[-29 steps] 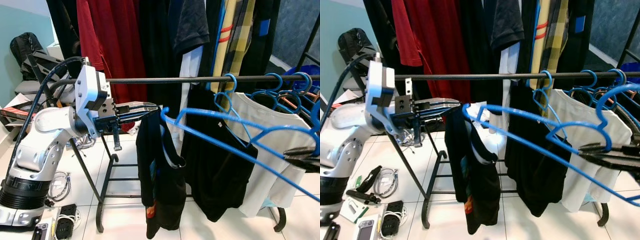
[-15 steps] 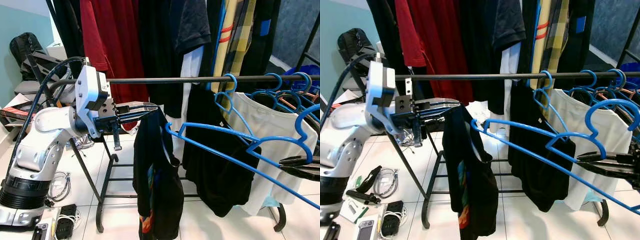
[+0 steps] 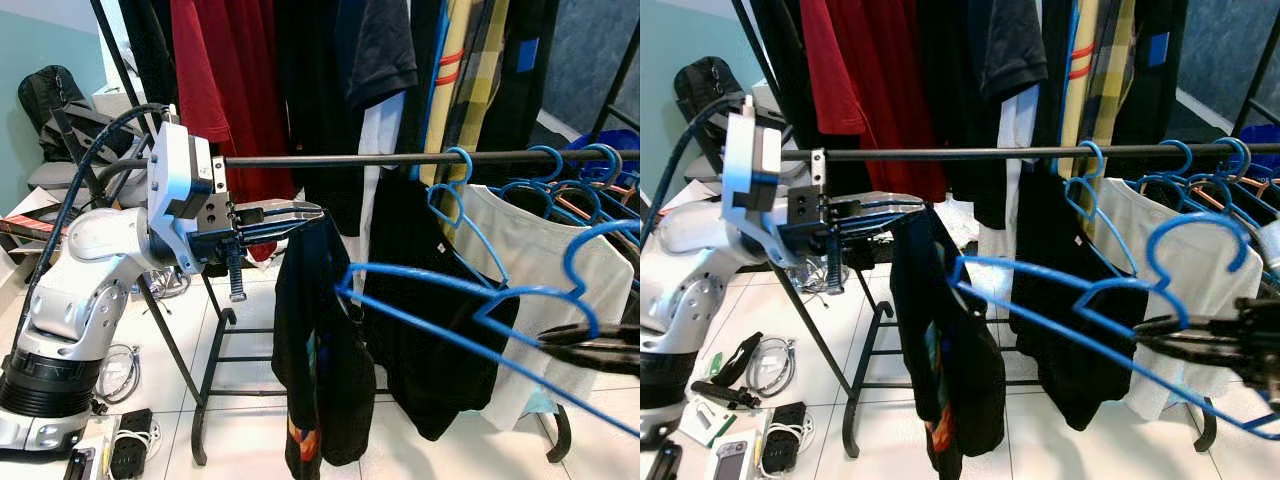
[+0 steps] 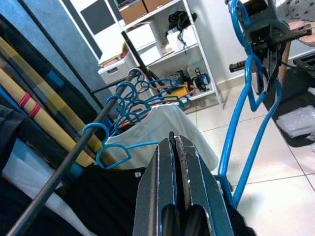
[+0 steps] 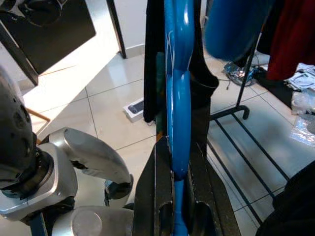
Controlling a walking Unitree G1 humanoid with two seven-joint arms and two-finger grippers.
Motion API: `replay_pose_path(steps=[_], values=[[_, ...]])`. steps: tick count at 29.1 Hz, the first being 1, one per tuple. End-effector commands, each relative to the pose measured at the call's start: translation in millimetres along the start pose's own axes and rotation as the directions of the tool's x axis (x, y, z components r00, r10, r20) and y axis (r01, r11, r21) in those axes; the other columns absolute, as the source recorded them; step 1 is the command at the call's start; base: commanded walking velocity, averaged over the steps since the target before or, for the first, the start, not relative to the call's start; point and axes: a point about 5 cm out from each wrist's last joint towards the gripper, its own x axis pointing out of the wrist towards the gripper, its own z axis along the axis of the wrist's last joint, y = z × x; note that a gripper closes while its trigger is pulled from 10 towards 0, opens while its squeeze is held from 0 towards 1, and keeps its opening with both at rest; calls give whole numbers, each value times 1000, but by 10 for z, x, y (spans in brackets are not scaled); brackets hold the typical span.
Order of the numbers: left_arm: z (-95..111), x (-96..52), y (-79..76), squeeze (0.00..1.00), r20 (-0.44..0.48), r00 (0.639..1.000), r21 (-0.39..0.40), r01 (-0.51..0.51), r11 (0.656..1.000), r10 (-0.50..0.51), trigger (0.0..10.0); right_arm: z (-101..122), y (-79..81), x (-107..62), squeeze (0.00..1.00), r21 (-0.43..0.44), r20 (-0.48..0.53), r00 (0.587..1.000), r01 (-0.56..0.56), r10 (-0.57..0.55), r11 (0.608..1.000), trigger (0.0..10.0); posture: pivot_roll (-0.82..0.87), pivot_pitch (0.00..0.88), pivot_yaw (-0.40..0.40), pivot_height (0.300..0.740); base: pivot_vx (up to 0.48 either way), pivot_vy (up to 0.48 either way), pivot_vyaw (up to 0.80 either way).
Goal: Hang hanger
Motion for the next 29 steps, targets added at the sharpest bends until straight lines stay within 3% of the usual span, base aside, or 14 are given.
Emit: replay_pose_path(steps=[1,8,16,20,29], values=[[9,11,-9,0,-5,1000,19,20,1000,-20,10000,18,38,81,0,-17,11,998,-58,58,998,10000,-137,0,67,740,0,0,0],[4,12,-14,0,-14,999,24,30,999,-30,10000,20,32,116,0,-18,18,998,-67,68,998,10000,-138,0,65,740,0,0,0],[115,116,-168,0,76,992,-27,106,994,-104,10000,35,-72,219,0,-37,76,997,7,-4,999,10000,-136,0,66,740,0,0,0],[140,142,-249,0,103,983,-57,159,986,-152,10000,33,-68,306,0,-39,100,995,-11,15,999,10000,-133,0,68,740,0,0,0],[74,241,-240,0,90,986,-42,145,989,-140,10000,-4,-2,598,0,-25,118,985,-126,128,992,10000,-132,0,72,740,0,0,0]])
